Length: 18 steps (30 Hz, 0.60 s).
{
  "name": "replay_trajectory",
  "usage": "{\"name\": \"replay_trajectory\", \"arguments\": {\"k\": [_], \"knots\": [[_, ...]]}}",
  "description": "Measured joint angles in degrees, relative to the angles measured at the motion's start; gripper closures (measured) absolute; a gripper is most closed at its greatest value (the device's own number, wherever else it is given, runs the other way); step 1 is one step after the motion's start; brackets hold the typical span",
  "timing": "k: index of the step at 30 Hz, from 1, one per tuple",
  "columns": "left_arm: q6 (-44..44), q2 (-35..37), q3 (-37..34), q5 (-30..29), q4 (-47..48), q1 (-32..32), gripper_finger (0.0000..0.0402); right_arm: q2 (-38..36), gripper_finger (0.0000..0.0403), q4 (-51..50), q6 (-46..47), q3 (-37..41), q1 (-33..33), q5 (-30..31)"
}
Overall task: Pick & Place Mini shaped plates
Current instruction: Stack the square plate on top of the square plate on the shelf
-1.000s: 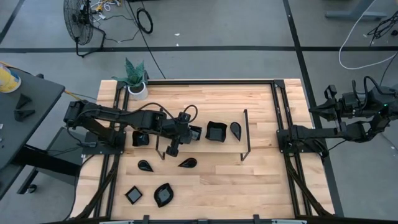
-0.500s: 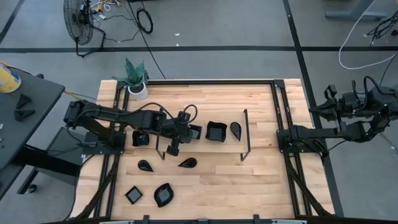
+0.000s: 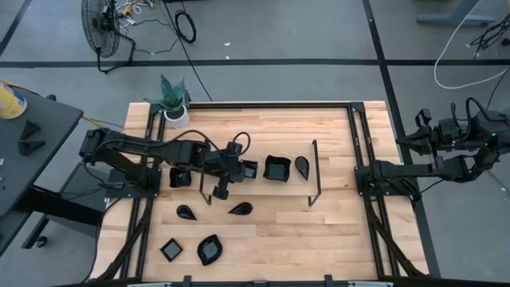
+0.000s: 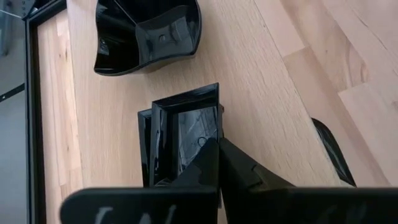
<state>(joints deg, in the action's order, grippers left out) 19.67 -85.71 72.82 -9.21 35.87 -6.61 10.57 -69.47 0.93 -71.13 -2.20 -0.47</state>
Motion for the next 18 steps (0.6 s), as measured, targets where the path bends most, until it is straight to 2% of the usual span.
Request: {"name": "replay_trajectory", "arguments": {"k": [18], "knots": [[0.2,0.0,0.0,-3.6,-2.0,0.0,0.0401,0.0,0.0396,0.0,0.0,0.0,0.0,0.0]]}}
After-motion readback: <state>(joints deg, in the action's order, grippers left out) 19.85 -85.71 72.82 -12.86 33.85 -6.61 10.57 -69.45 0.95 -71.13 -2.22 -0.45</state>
